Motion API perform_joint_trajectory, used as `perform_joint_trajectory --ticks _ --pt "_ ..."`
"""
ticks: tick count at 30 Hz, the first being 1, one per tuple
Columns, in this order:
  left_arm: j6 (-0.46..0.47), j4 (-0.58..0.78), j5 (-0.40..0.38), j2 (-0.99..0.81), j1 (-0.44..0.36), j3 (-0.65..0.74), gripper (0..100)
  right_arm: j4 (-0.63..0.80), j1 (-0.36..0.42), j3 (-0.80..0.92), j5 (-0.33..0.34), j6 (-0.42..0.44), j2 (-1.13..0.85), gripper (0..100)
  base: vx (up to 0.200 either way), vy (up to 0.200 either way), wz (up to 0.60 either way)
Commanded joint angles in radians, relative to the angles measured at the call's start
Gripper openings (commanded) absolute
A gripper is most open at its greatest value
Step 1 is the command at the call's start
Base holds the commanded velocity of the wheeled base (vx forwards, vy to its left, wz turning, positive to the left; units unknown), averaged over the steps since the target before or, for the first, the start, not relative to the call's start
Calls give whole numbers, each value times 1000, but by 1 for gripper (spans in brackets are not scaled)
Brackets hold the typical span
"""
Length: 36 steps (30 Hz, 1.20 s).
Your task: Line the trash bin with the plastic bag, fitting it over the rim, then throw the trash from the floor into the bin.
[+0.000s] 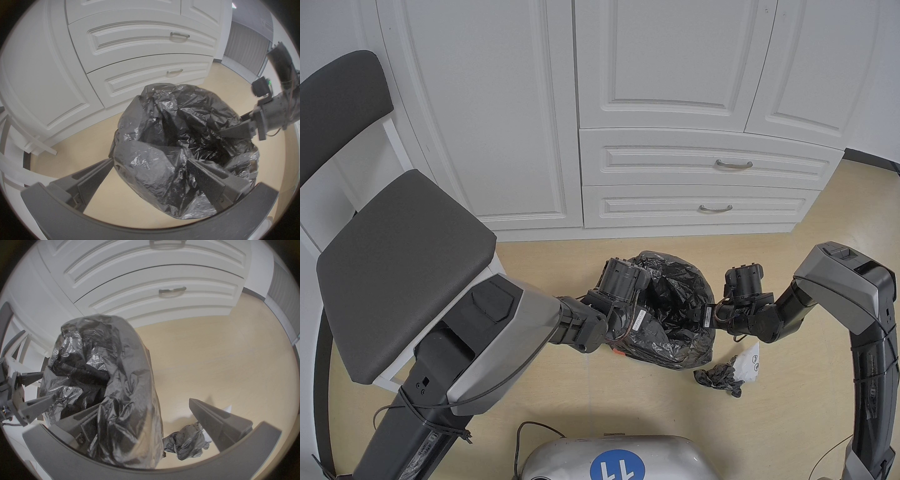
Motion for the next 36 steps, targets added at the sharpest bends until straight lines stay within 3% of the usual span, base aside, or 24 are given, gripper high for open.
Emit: perform_joint_trajectory --ticks 1,7,18,24,29,36 --pt "0 2 24 24 4 -10 100 -3 -5 35 -12 -22 -53 100 0 0 0" --pt "-9 2 51 13 15 9 100 -3 -20 56 -48 -65 -87 100 0 0 0" --pt "-9 -9 109 -52 18 107 100 -14 -23 96 -52 -86 -157 100 0 0 0" --pt "-9 -47 108 -94 10 153 100 -126 -10 115 -61 -99 -151 100 0 0 0" --pt "-9 -64 108 -104 -5 155 100 -273 66 170 -126 -106 -156 100 0 0 0" --pt "-12 -64 108 -101 -11 155 100 -290 49 266 -127 -247 -180 100 0 0 0"
